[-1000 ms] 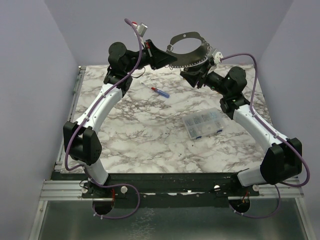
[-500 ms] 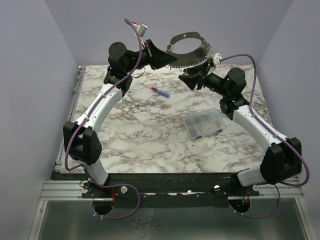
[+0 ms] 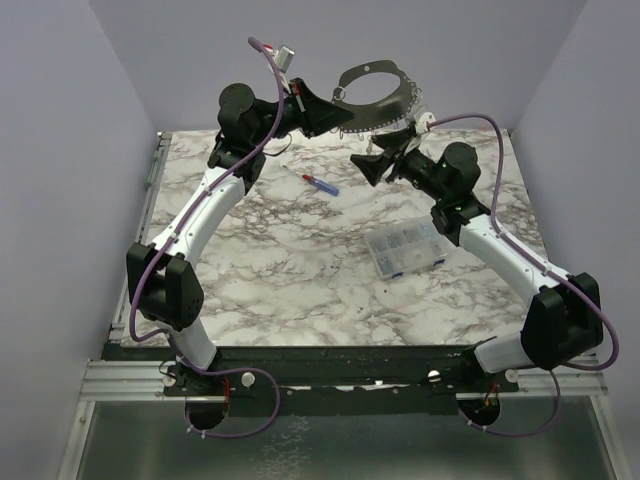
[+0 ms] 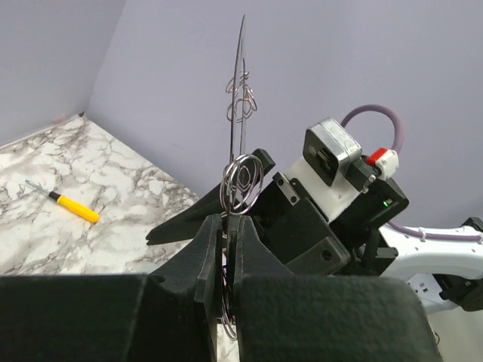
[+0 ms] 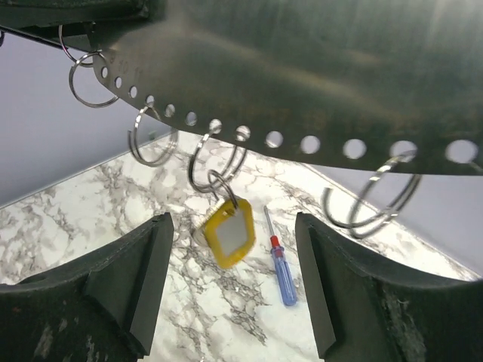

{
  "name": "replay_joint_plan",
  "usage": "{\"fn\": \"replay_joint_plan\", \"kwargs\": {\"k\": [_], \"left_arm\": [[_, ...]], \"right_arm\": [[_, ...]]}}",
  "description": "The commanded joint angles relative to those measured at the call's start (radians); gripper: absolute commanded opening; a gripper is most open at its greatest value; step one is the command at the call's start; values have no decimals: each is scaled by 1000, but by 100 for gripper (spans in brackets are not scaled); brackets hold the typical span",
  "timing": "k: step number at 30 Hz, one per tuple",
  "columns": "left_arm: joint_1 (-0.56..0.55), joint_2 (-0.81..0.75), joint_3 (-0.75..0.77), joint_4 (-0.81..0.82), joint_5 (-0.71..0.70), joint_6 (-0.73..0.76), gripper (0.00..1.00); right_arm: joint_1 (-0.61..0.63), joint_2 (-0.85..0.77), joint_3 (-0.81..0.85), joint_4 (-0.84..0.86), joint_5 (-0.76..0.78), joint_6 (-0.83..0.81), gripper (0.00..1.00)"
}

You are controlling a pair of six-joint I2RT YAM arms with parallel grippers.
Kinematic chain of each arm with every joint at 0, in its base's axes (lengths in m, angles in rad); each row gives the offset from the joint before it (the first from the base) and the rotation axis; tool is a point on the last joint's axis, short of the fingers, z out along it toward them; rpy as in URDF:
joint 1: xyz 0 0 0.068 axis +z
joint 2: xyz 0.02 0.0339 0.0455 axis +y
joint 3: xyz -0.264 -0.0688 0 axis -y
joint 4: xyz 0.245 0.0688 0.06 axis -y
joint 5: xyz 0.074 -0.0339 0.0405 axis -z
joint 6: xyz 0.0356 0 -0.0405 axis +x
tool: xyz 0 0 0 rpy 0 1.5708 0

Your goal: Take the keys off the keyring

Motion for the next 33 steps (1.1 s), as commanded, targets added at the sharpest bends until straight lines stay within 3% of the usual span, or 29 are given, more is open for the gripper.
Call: {"fn": "replay_joint_plan", "kwargs": {"k": [1, 7, 16, 20, 33], "left_arm": [[-13, -37, 19, -19, -72, 18, 0], [-13, -46, 4, -21, -87, 25, 0], [-9, -62, -12, -34, -103, 39, 0], [-6, -72, -25, -72, -111, 64, 0], [17, -95, -118, -188, -139, 133, 4]], "right_arm": [[36, -20, -7, -4, 165, -54, 73], [41, -5, 10, 23, 228, -56, 63], [41, -21, -6, 20, 212, -121, 25], [41, -44, -6, 19, 176, -135, 1], [40, -98, 27, -127, 71, -216, 0]]}}
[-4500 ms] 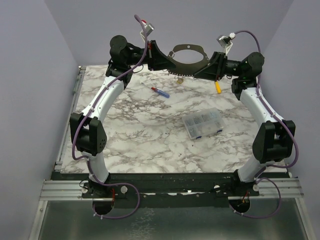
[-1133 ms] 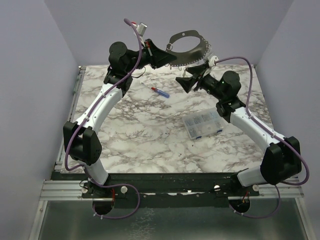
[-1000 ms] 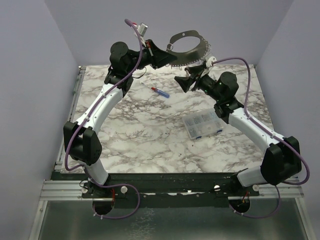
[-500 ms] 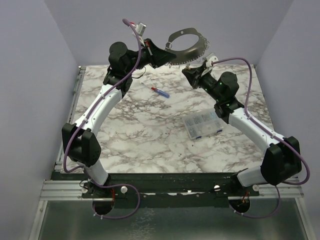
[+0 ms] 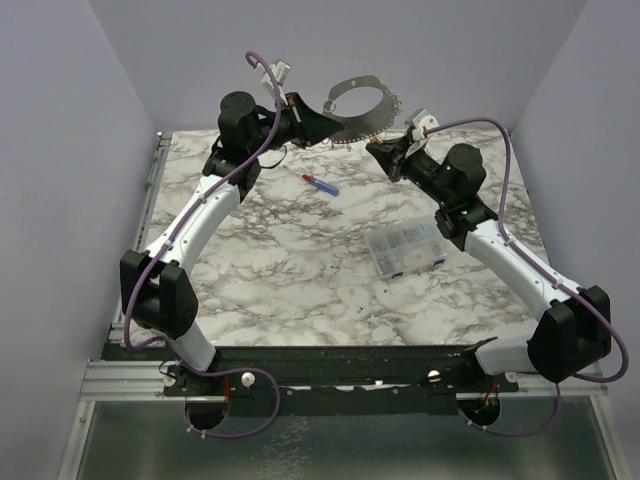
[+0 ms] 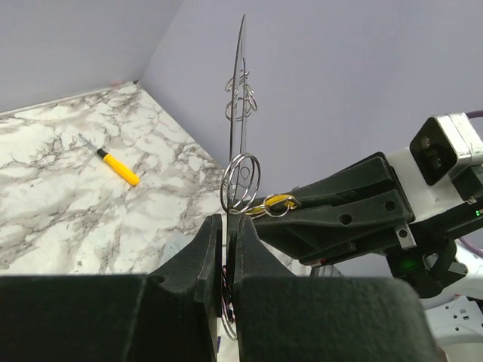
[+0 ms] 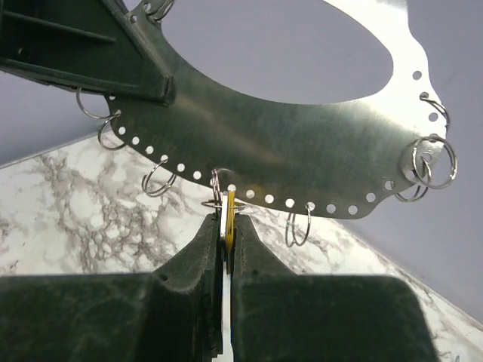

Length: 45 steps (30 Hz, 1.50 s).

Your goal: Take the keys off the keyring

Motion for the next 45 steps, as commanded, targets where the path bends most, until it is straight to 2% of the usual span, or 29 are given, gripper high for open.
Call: {"fn": "replay_joint_plan", "kwargs": {"k": [1, 4, 9, 15, 21, 23, 31, 34, 40, 45], "left_arm": [[7, -36, -31, -35, -1, 51, 5], [13, -53, -67, -50, 24, 76, 12], [45, -89, -151, -56, 72, 89, 39], [121, -151, -217, -67, 144, 217, 50], [189, -199, -212, -229, 213, 468, 63], [201, -205, -211, -274, 223, 500, 63], [201, -207, -187, -282, 349, 679, 62], [183, -206, -190, -283, 378, 753, 57], [82, -209, -193, -332, 313, 939, 45], [-13, -194, -130, -555, 239, 1227, 40]], "right_arm": [[3, -32, 38, -87, -90, -43, 1], [3, -29, 75, -166, -136, -52, 1], [-8, -19, 141, -273, -205, -63, 1], [-23, 9, 200, -399, -294, -97, 0], [-25, 37, 268, -533, -367, -146, 1], [-25, 41, 279, -558, -376, -156, 1], [-25, 61, 307, -696, -475, -264, 1], [-25, 78, 330, -744, -520, -299, 1], [-25, 138, 401, -851, -561, -354, 1], [-25, 164, 431, -906, -584, -372, 1]]}}
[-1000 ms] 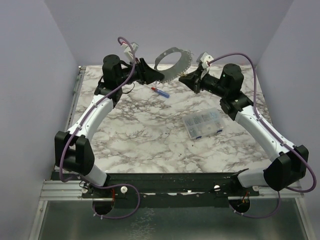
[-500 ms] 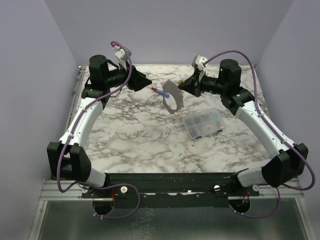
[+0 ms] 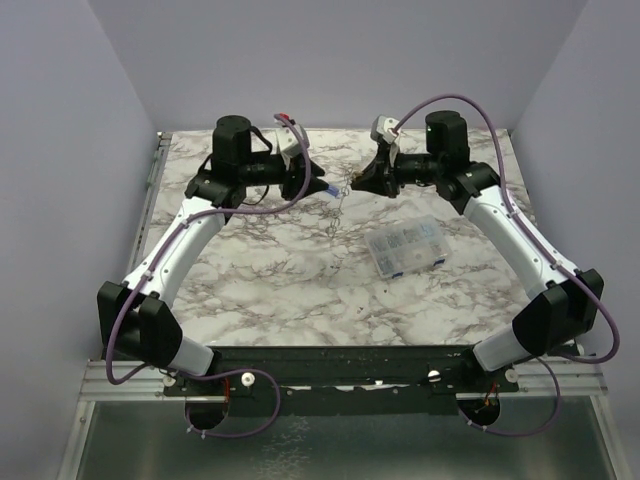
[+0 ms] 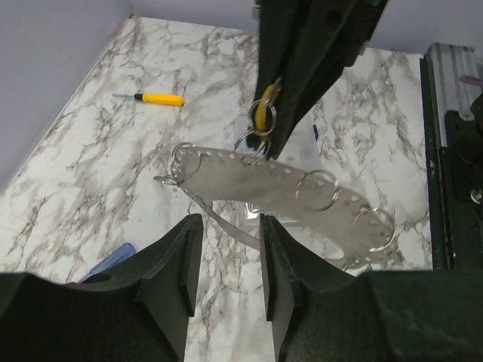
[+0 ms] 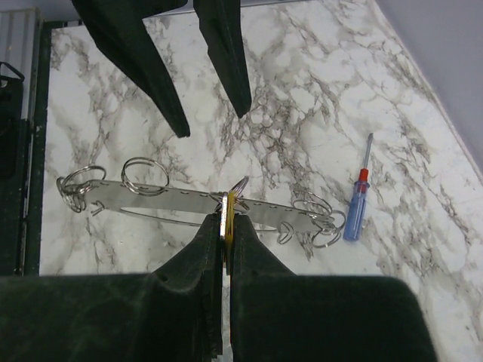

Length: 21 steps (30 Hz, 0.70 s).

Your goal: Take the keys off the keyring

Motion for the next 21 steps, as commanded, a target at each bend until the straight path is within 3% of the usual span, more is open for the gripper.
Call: {"fn": "replay_joint_plan", "kwargs": {"k": [1, 21], "left_arm": [[-68, -7, 72, -197, -56, 310, 40], [-129, 13, 146, -245, -61, 519, 38]], "right_arm": [[-3, 23, 53, -82, -67, -37, 1], [-3, 106, 222, -377, -155, -372, 1]]}}
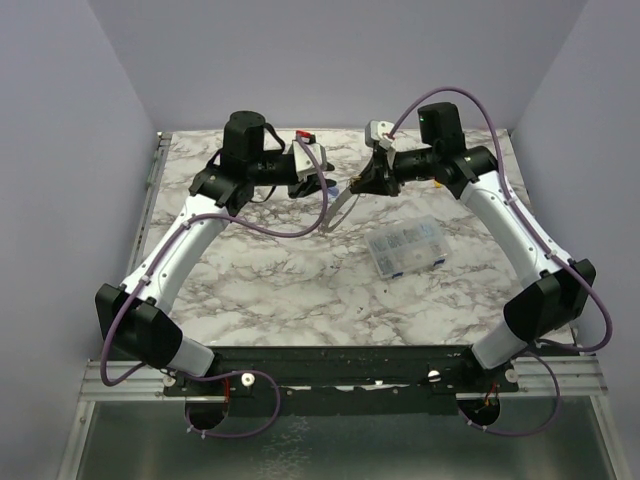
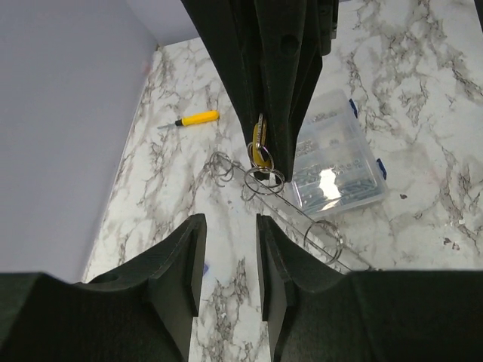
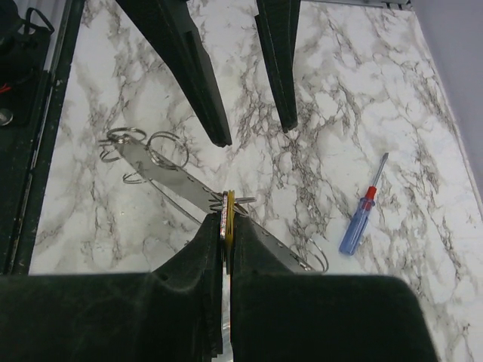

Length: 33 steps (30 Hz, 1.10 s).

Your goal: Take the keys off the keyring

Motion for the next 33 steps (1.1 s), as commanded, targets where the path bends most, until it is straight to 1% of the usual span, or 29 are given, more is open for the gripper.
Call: {"fn": "replay_joint_plan", "kwargs": {"k": [1, 9, 13, 18, 27, 33], "left_arm": [[-13, 9, 22, -40, 19, 81, 38], [-47, 13, 22, -59, 25, 111, 38], [-77, 22, 23, -66, 22, 112, 38], [-100, 33, 17, -70, -1, 128, 40], [-107, 46, 27, -77, -2, 152, 40], [-111, 67, 46, -124, 1, 180, 40]], "right_arm": [[-4, 24, 63, -117, -52, -133, 1], [-2, 18, 71, -162, -56, -240, 1], [-1, 20, 79, -172, -59, -264, 1], [11, 12, 84, -207, -52, -340, 1], [24, 3, 81, -249, -37, -424, 0], [26, -2, 85, -246, -33, -444, 1]]}}
